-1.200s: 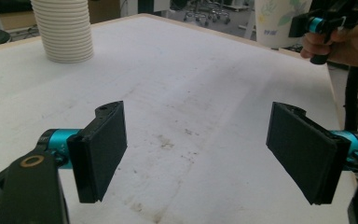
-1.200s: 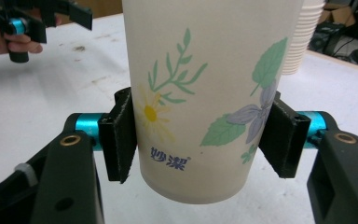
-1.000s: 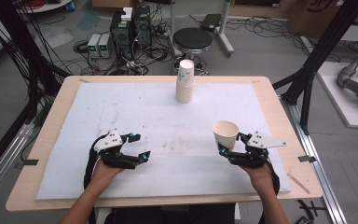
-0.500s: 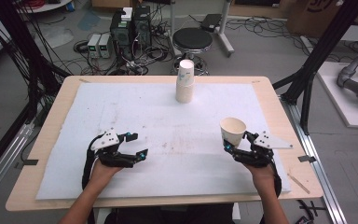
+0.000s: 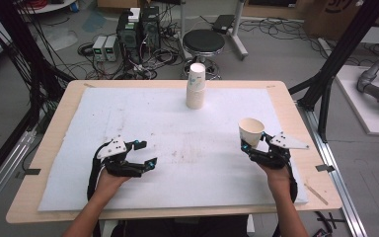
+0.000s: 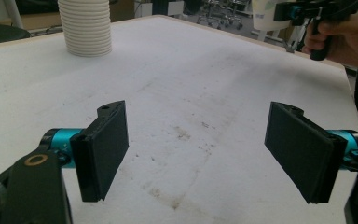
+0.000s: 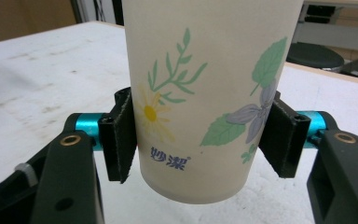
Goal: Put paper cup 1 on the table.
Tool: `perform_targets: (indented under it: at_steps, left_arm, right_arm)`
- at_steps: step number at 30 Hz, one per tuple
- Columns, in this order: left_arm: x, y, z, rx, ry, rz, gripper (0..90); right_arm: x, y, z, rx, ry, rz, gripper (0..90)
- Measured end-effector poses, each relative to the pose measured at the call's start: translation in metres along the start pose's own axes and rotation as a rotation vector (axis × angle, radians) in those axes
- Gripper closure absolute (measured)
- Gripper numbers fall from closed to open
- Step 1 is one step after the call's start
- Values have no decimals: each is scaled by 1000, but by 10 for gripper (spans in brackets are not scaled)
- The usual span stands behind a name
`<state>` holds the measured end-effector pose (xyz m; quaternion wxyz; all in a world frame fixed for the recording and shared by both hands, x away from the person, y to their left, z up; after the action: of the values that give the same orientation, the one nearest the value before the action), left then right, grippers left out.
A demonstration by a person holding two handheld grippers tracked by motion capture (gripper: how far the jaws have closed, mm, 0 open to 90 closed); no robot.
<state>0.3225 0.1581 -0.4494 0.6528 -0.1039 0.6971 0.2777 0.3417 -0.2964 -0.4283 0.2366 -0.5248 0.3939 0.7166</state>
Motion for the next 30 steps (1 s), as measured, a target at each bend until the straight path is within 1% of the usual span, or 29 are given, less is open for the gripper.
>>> perform_targets:
  at_steps: [3,6,10,13,15,18,19,20,23,26,30]
  left_arm:
    - [-1,0,0,-3,2,-2,218]
    - [-1,1,0,-8,-5,-1,221]
    - [-1,1,0,-10,-2,1,222]
    - [-1,1,-1,-8,-1,8,222]
    - [-1,0,0,-9,-5,11,222]
    - [0,0,0,-12,-7,16,225]
    - [0,0,0,-13,-5,16,225]
    - [0,0,0,-15,0,14,226]
    - [0,0,0,-12,1,21,226]
    - [1,0,0,-12,1,25,225]
    - [0,1,0,-14,0,21,226]
  right_arm:
    - [-2,-11,-5,33,-3,15,370]
    - [-2,-22,-9,68,-18,29,370]
    - [1,-31,-14,94,-39,58,370]
    - [5,-36,-15,111,-41,110,370]
    - [10,-41,-14,132,-39,164,369]
    - [15,-48,-14,148,-48,236,365]
    - [16,-50,-14,146,-38,255,365]
    - [16,-50,-13,150,-26,255,365]
    - [17,-51,-12,145,-17,287,366]
    - [17,-47,-12,146,-13,307,367]
    - [19,-40,-10,150,26,352,369]
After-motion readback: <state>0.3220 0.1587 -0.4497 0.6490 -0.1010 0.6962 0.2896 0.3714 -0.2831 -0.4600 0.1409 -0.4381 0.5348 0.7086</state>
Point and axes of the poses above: each handheld gripper's, and its own axes: y roughly backward along the jaws, x roughly out of its underside, z roughly to its left, the point moved 2 cm from there along -y, roughly forward along the jaws, and after that the axes turned 8 degrees about -y, right-handed, at the moved point
